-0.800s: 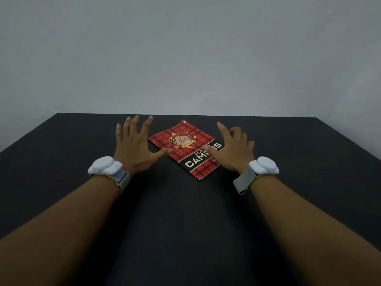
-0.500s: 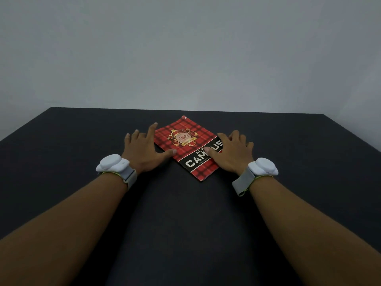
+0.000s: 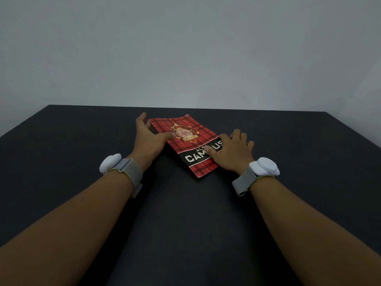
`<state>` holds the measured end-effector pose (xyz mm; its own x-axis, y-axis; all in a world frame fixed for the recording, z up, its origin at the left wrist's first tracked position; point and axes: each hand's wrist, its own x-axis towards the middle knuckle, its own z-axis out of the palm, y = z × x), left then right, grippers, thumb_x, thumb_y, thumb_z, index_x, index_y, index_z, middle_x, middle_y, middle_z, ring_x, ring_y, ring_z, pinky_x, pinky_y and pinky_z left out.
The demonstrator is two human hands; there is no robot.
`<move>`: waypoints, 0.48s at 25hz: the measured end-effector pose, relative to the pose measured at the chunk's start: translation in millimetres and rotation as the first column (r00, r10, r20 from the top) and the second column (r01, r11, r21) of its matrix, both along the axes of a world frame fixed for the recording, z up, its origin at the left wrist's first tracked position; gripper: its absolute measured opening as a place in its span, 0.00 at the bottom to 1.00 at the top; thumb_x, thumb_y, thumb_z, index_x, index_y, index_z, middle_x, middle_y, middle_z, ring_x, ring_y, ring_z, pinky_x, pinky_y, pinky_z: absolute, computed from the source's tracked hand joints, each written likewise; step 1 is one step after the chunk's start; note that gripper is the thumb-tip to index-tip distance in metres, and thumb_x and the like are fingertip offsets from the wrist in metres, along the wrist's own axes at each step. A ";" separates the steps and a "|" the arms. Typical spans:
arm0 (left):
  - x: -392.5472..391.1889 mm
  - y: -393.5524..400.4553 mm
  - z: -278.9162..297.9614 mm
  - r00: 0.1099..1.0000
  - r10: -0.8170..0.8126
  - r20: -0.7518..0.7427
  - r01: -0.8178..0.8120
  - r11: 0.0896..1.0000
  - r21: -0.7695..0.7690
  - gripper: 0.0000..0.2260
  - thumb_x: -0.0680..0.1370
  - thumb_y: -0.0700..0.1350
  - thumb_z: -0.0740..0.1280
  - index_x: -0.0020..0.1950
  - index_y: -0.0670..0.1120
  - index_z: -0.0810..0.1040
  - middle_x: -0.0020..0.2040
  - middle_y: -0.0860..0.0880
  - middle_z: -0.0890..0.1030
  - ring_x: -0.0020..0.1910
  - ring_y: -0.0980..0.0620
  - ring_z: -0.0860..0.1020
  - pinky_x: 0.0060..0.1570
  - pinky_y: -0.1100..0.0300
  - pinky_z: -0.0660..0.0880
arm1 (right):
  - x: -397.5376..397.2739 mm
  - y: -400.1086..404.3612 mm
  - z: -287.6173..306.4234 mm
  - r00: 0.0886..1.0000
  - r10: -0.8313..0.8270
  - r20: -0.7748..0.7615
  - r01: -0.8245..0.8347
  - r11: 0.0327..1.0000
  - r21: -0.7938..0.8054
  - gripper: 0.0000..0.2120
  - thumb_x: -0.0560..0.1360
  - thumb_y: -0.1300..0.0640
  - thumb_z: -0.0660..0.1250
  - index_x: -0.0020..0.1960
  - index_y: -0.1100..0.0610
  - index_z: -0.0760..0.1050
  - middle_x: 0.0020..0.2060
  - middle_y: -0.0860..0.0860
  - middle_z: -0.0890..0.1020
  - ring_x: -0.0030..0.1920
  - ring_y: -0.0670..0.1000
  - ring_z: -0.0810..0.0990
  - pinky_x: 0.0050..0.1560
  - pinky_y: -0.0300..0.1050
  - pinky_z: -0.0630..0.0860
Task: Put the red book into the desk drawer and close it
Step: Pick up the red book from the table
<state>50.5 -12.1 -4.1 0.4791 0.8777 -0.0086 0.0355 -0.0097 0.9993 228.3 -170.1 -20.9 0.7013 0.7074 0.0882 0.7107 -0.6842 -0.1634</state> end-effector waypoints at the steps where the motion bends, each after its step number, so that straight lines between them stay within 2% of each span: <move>1: 2.3 -0.8 2.6 0.995 0.035 0.091 -0.023 0.992 -0.128 0.53 0.70 0.32 0.79 0.85 0.47 0.50 0.72 0.44 0.76 0.64 0.45 0.81 0.62 0.46 0.80 | -1.5 -0.3 -0.2 1.000 -0.004 -0.003 0.004 1.000 0.005 0.38 0.75 0.25 0.55 0.74 0.51 0.68 0.70 0.58 0.66 0.71 0.61 0.64 0.70 0.61 0.61; 2: 4.5 -1.8 4.7 0.987 0.054 0.150 -0.021 0.977 -0.214 0.50 0.71 0.30 0.77 0.84 0.43 0.51 0.68 0.41 0.80 0.60 0.45 0.83 0.57 0.48 0.82 | -2.9 -0.7 -0.4 1.000 -0.008 -0.005 0.008 1.000 0.010 0.38 0.75 0.25 0.55 0.74 0.51 0.68 0.70 0.58 0.66 0.71 0.61 0.64 0.70 0.61 0.61; 3: 4.8 -2.9 5.8 0.986 0.053 0.159 -0.013 0.970 -0.244 0.44 0.72 0.29 0.76 0.83 0.40 0.57 0.62 0.41 0.83 0.57 0.45 0.85 0.56 0.48 0.83 | -4.4 -1.5 -0.5 1.000 -0.012 -0.006 0.012 1.000 0.013 0.38 0.75 0.25 0.55 0.73 0.51 0.68 0.70 0.59 0.66 0.71 0.61 0.64 0.69 0.61 0.61; 5: 3.3 -5.8 2.0 0.993 0.003 0.122 0.022 0.979 -0.204 0.35 0.73 0.28 0.74 0.78 0.40 0.68 0.59 0.40 0.85 0.57 0.41 0.86 0.57 0.46 0.83 | -7.7 -4.0 0.1 1.000 -0.015 -0.008 0.015 1.000 0.016 0.39 0.74 0.25 0.56 0.73 0.52 0.68 0.71 0.59 0.65 0.71 0.62 0.64 0.69 0.61 0.61; 8: -1.5 -14.5 2.9 0.986 -0.127 0.105 0.142 0.977 -0.156 0.40 0.76 0.28 0.71 0.82 0.53 0.60 0.61 0.40 0.82 0.58 0.39 0.85 0.44 0.48 0.86 | -11.8 -7.1 1.2 1.000 -0.011 -0.022 0.012 1.000 0.027 0.40 0.73 0.24 0.58 0.72 0.53 0.68 0.70 0.59 0.67 0.71 0.62 0.65 0.69 0.61 0.62; 12: -5.1 -21.4 8.6 0.974 -0.166 0.155 0.187 0.973 -0.134 0.39 0.81 0.28 0.65 0.84 0.56 0.54 0.61 0.42 0.84 0.58 0.42 0.85 0.44 0.47 0.86 | -16.4 -12.7 7.0 0.996 -0.008 -0.090 0.015 0.997 0.079 0.41 0.71 0.24 0.61 0.70 0.53 0.67 0.69 0.58 0.69 0.71 0.61 0.66 0.70 0.61 0.62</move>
